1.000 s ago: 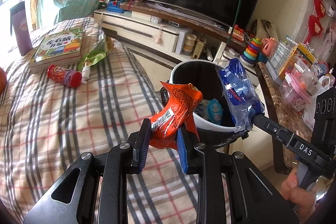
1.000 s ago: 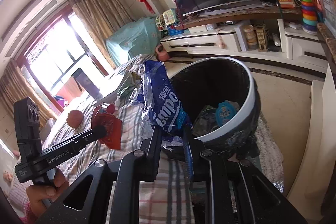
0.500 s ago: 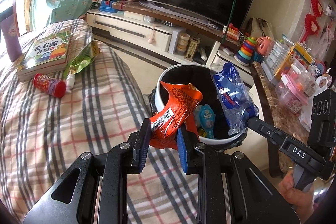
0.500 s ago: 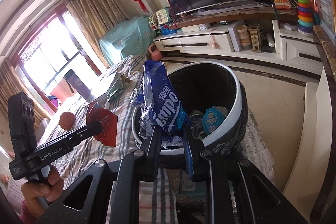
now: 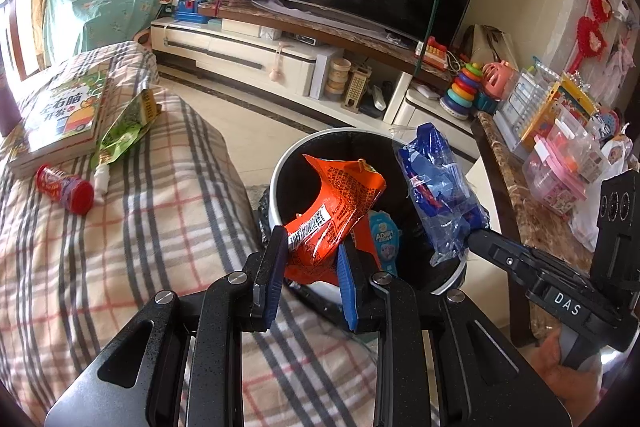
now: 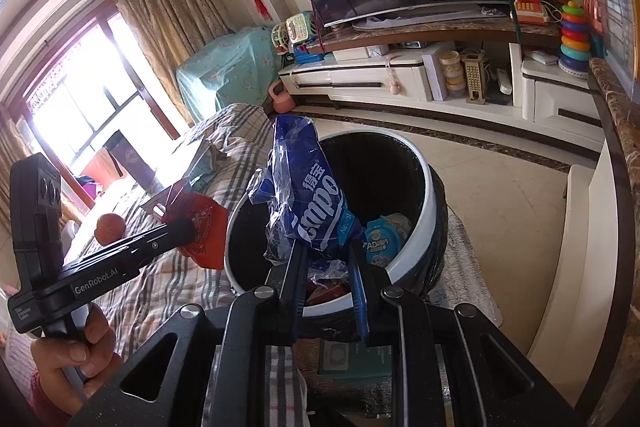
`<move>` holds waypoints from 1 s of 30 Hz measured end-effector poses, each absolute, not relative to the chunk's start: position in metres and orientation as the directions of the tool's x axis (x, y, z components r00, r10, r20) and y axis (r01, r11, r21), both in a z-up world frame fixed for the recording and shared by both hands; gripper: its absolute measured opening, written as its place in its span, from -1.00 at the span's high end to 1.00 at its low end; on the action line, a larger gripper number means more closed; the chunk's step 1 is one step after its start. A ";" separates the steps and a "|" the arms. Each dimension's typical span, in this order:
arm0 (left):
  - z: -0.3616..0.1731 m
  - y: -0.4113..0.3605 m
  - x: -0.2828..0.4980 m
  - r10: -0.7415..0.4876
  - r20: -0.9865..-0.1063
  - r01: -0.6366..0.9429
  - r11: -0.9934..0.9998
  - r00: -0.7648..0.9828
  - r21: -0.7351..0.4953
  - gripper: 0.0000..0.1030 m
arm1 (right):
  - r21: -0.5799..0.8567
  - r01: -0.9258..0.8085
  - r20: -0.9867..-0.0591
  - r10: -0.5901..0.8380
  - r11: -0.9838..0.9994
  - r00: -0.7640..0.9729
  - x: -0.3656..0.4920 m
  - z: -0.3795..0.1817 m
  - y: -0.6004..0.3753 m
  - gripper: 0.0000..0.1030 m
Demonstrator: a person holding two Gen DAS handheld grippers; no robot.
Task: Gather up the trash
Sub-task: 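Carry both wrappers over the trash bin and open both tools to drop them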
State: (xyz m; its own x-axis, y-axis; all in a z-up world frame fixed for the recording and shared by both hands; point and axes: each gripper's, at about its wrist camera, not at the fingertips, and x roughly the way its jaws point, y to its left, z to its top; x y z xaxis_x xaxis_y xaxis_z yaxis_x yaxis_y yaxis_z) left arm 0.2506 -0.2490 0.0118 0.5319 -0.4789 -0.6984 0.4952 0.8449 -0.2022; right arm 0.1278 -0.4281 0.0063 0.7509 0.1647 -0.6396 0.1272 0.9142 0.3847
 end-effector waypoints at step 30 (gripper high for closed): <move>-0.001 -0.285 0.276 -0.450 -0.743 0.513 0.842 0.496 -0.168 0.56 | 0.301 0.123 -0.724 0.143 0.946 0.675 0.160 0.001 -0.435 0.60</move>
